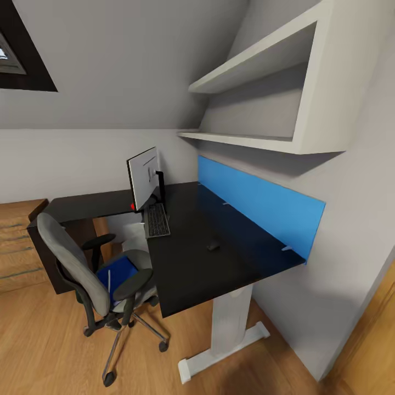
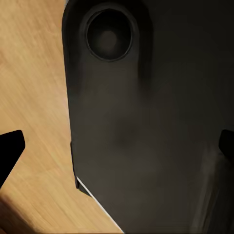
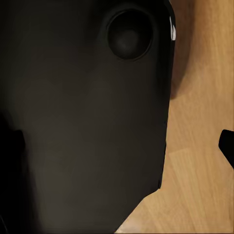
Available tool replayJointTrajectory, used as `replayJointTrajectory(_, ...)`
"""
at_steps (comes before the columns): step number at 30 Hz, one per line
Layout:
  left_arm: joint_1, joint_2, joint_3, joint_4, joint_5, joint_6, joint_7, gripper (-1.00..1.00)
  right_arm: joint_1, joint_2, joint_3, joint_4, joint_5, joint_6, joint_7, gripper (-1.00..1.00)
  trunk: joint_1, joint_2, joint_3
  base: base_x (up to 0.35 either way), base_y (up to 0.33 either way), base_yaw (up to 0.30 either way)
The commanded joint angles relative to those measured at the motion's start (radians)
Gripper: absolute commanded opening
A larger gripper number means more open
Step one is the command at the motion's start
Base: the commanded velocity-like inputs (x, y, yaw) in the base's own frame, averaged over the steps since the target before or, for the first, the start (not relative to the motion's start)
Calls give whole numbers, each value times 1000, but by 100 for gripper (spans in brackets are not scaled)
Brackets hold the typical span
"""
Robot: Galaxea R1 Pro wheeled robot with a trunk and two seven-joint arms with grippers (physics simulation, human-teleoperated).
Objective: In the bedroom, organize the workspace by keeping the computer under the desk, ensuring the monitor is on the desk, placing the keyboard on the desk next to the monitor, placing the mouse on the desk next to the keyboard, moving the folder from the swivel chair onto the desk next to the mouse, stacking the notebook on top of the folder with the pen on top of the notebook, and positioning the swivel chair next to the desk.
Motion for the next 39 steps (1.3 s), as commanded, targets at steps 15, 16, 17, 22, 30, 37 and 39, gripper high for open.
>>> replayJointTrajectory(15,-3,-47,-8,-23,-5,15,-15,100,-8,13,0,-17,0,-47,-6,100,-54,98,43,0,0,0)
replayJointTrajectory(16,-3,-47,-8,-23,-5,15,-15,100,-8,12,0,-17,0,-53,-6,100,-57,105,47,0,0,0)
replayJointTrajectory(17,-3,-47,-8,-23,-5,15,-15,100,-9,12,0,-17,0,-59,-6,100,-61,112,50,0,0,0)
replayJointTrajectory(22,-3,-48,-9,-23,-5,17,-15,100,-8,6,-1,-17,-1,-87,-6,100,-80,147,65,0,0,0)
replayJointTrajectory(30,-3,-47,-7,-26,-1,12,-13,100,-8,5,-2,-20,-3,-131,-6,100,-111,203,90,0,0,0)
replayJointTrajectory(37,-3,-43,-6,-74,1,8,-12,100,-8,6,0,-54,-2,-392,-5,100,-138,252,112,0,0,0)
replayJointTrajectory(39,-3,-39,-5,-102,1,8,-11,100,-8,7,0,-91,-3,-405,-5,100,-146,266,119,0,0,0)
